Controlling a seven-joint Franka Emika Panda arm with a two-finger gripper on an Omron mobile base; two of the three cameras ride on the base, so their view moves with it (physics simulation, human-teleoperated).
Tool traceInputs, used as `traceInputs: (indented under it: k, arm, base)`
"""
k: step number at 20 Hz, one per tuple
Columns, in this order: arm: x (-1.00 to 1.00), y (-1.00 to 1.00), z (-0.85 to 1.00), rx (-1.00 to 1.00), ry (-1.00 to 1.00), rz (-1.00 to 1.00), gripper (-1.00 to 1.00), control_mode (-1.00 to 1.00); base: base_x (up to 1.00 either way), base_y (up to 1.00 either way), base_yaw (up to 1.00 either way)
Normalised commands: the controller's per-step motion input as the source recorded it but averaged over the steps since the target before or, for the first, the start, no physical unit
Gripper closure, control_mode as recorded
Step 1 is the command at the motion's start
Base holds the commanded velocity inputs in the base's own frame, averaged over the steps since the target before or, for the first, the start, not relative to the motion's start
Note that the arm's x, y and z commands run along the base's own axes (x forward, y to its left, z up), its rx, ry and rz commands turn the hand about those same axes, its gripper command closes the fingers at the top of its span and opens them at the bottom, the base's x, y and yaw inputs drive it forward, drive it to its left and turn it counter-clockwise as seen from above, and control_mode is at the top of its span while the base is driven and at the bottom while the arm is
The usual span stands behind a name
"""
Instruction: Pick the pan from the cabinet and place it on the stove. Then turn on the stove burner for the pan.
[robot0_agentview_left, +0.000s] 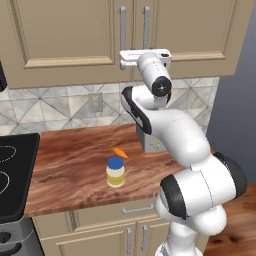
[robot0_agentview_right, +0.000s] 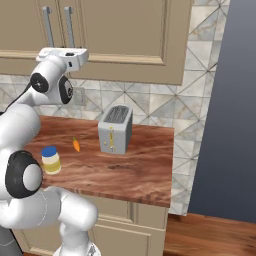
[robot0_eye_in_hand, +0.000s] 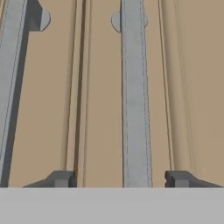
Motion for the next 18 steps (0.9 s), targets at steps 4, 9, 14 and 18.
traceInputs:
  k: [4,9,14,18]
  arm:
    - [0.13,0.03,-0.06,0.0,0.0,0.0,1.0,-1.0]
    - [0.0,0.0,-0.06,-0.01,0.04,0.0,1.0,-1.0]
    - [0.0,0.08,-0.18,-0.01,0.02,0.0,1.0,-1.0]
    - [-0.01,0.04,-0.09,-0.01,0.02,0.0,1.0,-1.0]
  base:
    - [0.0,0.0,0.0]
    - [0.0,0.0,0.0]
    - [0.0,0.0,0.0]
    - [0.0,0.0,0.0]
